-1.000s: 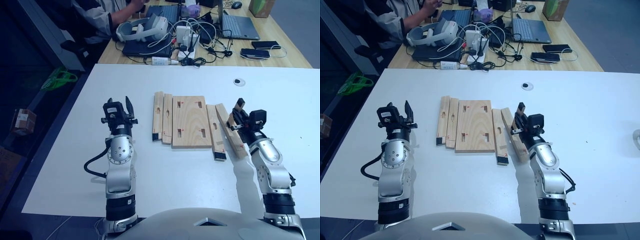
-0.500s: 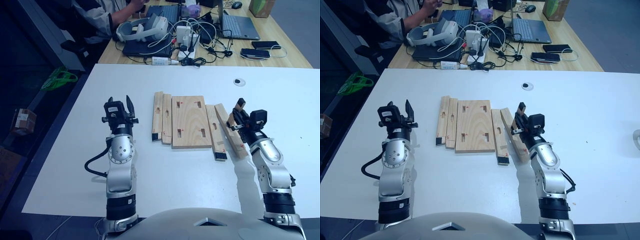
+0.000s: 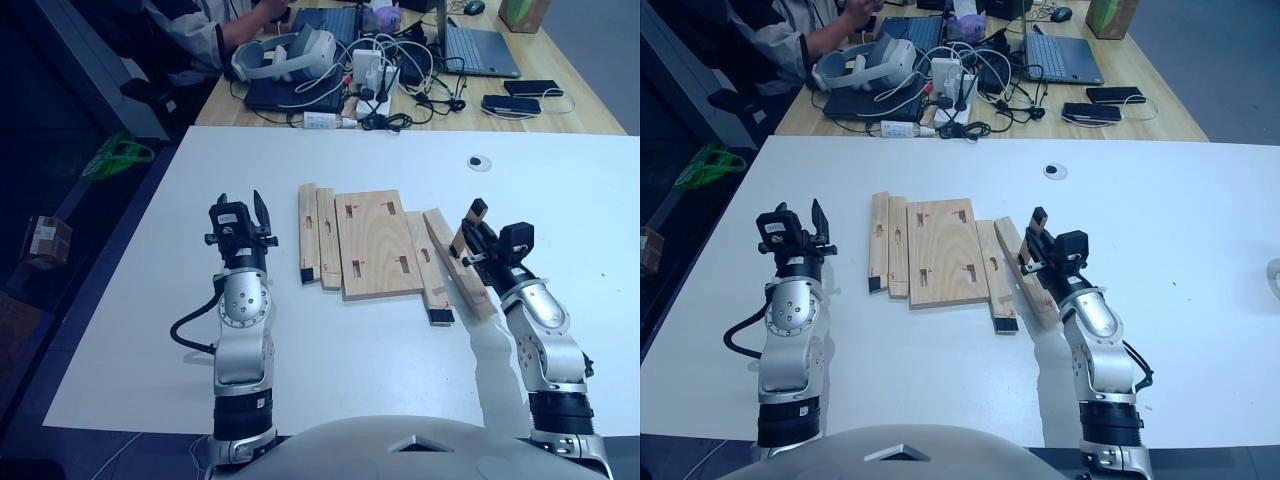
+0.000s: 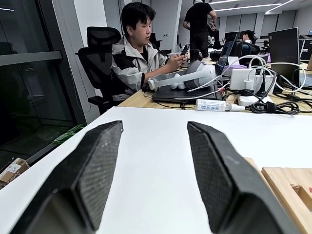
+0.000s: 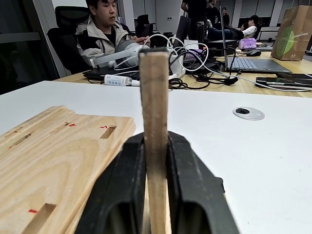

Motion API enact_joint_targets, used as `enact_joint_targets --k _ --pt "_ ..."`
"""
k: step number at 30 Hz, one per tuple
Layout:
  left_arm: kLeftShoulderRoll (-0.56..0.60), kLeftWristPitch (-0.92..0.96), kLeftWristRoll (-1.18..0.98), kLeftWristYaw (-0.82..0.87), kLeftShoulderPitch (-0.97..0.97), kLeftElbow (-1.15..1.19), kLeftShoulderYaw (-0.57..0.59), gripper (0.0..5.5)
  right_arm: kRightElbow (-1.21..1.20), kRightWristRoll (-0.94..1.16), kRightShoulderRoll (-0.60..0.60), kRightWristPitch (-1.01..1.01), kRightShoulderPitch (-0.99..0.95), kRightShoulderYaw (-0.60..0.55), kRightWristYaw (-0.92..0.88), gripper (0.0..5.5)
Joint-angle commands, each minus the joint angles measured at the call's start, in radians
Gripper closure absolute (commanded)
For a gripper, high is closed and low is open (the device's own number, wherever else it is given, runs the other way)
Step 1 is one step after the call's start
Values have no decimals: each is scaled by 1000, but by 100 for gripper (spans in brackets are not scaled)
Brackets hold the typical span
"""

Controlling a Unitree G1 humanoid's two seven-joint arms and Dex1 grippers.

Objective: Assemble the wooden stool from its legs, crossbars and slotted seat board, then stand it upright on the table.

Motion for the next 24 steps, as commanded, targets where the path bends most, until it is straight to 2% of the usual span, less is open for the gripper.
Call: enact_joint_targets --k 1,8,18,24 --pt "-6 -4 10 7 1 1 -6 304 -12 2 -8 13 -11 -1 5 493" --pt "-4 4 -5 -7 7 -3 -9 304 -3 -9 8 24 5 2 -18 493" --pt "50 34 -117 -213 118 -57 -82 304 20 -41 46 -12 24 8 -69 493" --pt "57 35 -111 -233 126 -59 -114 304 54 -49 106 -10 -1 -2 -152 493"
